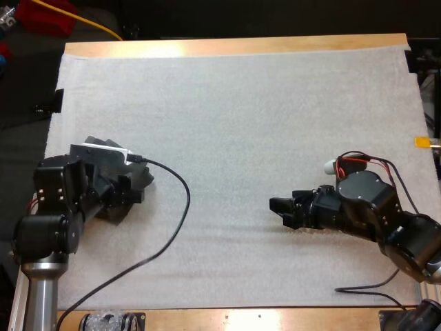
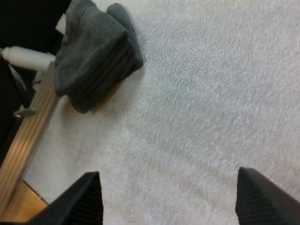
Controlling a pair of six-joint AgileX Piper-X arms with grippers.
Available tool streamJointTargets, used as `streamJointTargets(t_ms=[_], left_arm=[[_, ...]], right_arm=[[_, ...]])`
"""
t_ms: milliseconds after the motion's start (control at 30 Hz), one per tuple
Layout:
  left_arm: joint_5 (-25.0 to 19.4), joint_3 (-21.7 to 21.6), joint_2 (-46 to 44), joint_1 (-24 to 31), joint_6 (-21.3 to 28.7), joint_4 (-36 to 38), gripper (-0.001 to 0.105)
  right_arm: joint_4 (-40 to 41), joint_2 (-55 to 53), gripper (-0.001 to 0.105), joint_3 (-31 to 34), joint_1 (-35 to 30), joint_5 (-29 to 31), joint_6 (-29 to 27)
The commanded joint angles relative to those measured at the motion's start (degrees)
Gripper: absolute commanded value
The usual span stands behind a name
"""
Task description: Pick towel from pile, fold and stack
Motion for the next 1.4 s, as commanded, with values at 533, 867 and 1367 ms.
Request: streamJointTargets(t_ms=[533,867,1367], left_arm=[[2.08,-0.61,-2.17,-2.32,-0.68,-0.81,0.062],[2.08,-0.61,-5.99,-2.32,-0.68,-0.75,0.062],[2.08,-0.61,-14.82,-2.32,-0.94,5.30,0.062]], right_arm=[[12.79,-0.36,0.059,-0.19,-26.28,6.80,-11.87],[19.80,-1.91,0.059,-0.19,-41.62,6.99,-19.81],[21.89,-15.43,0.059,-0.19,-41.20,7.55,-23.09]])
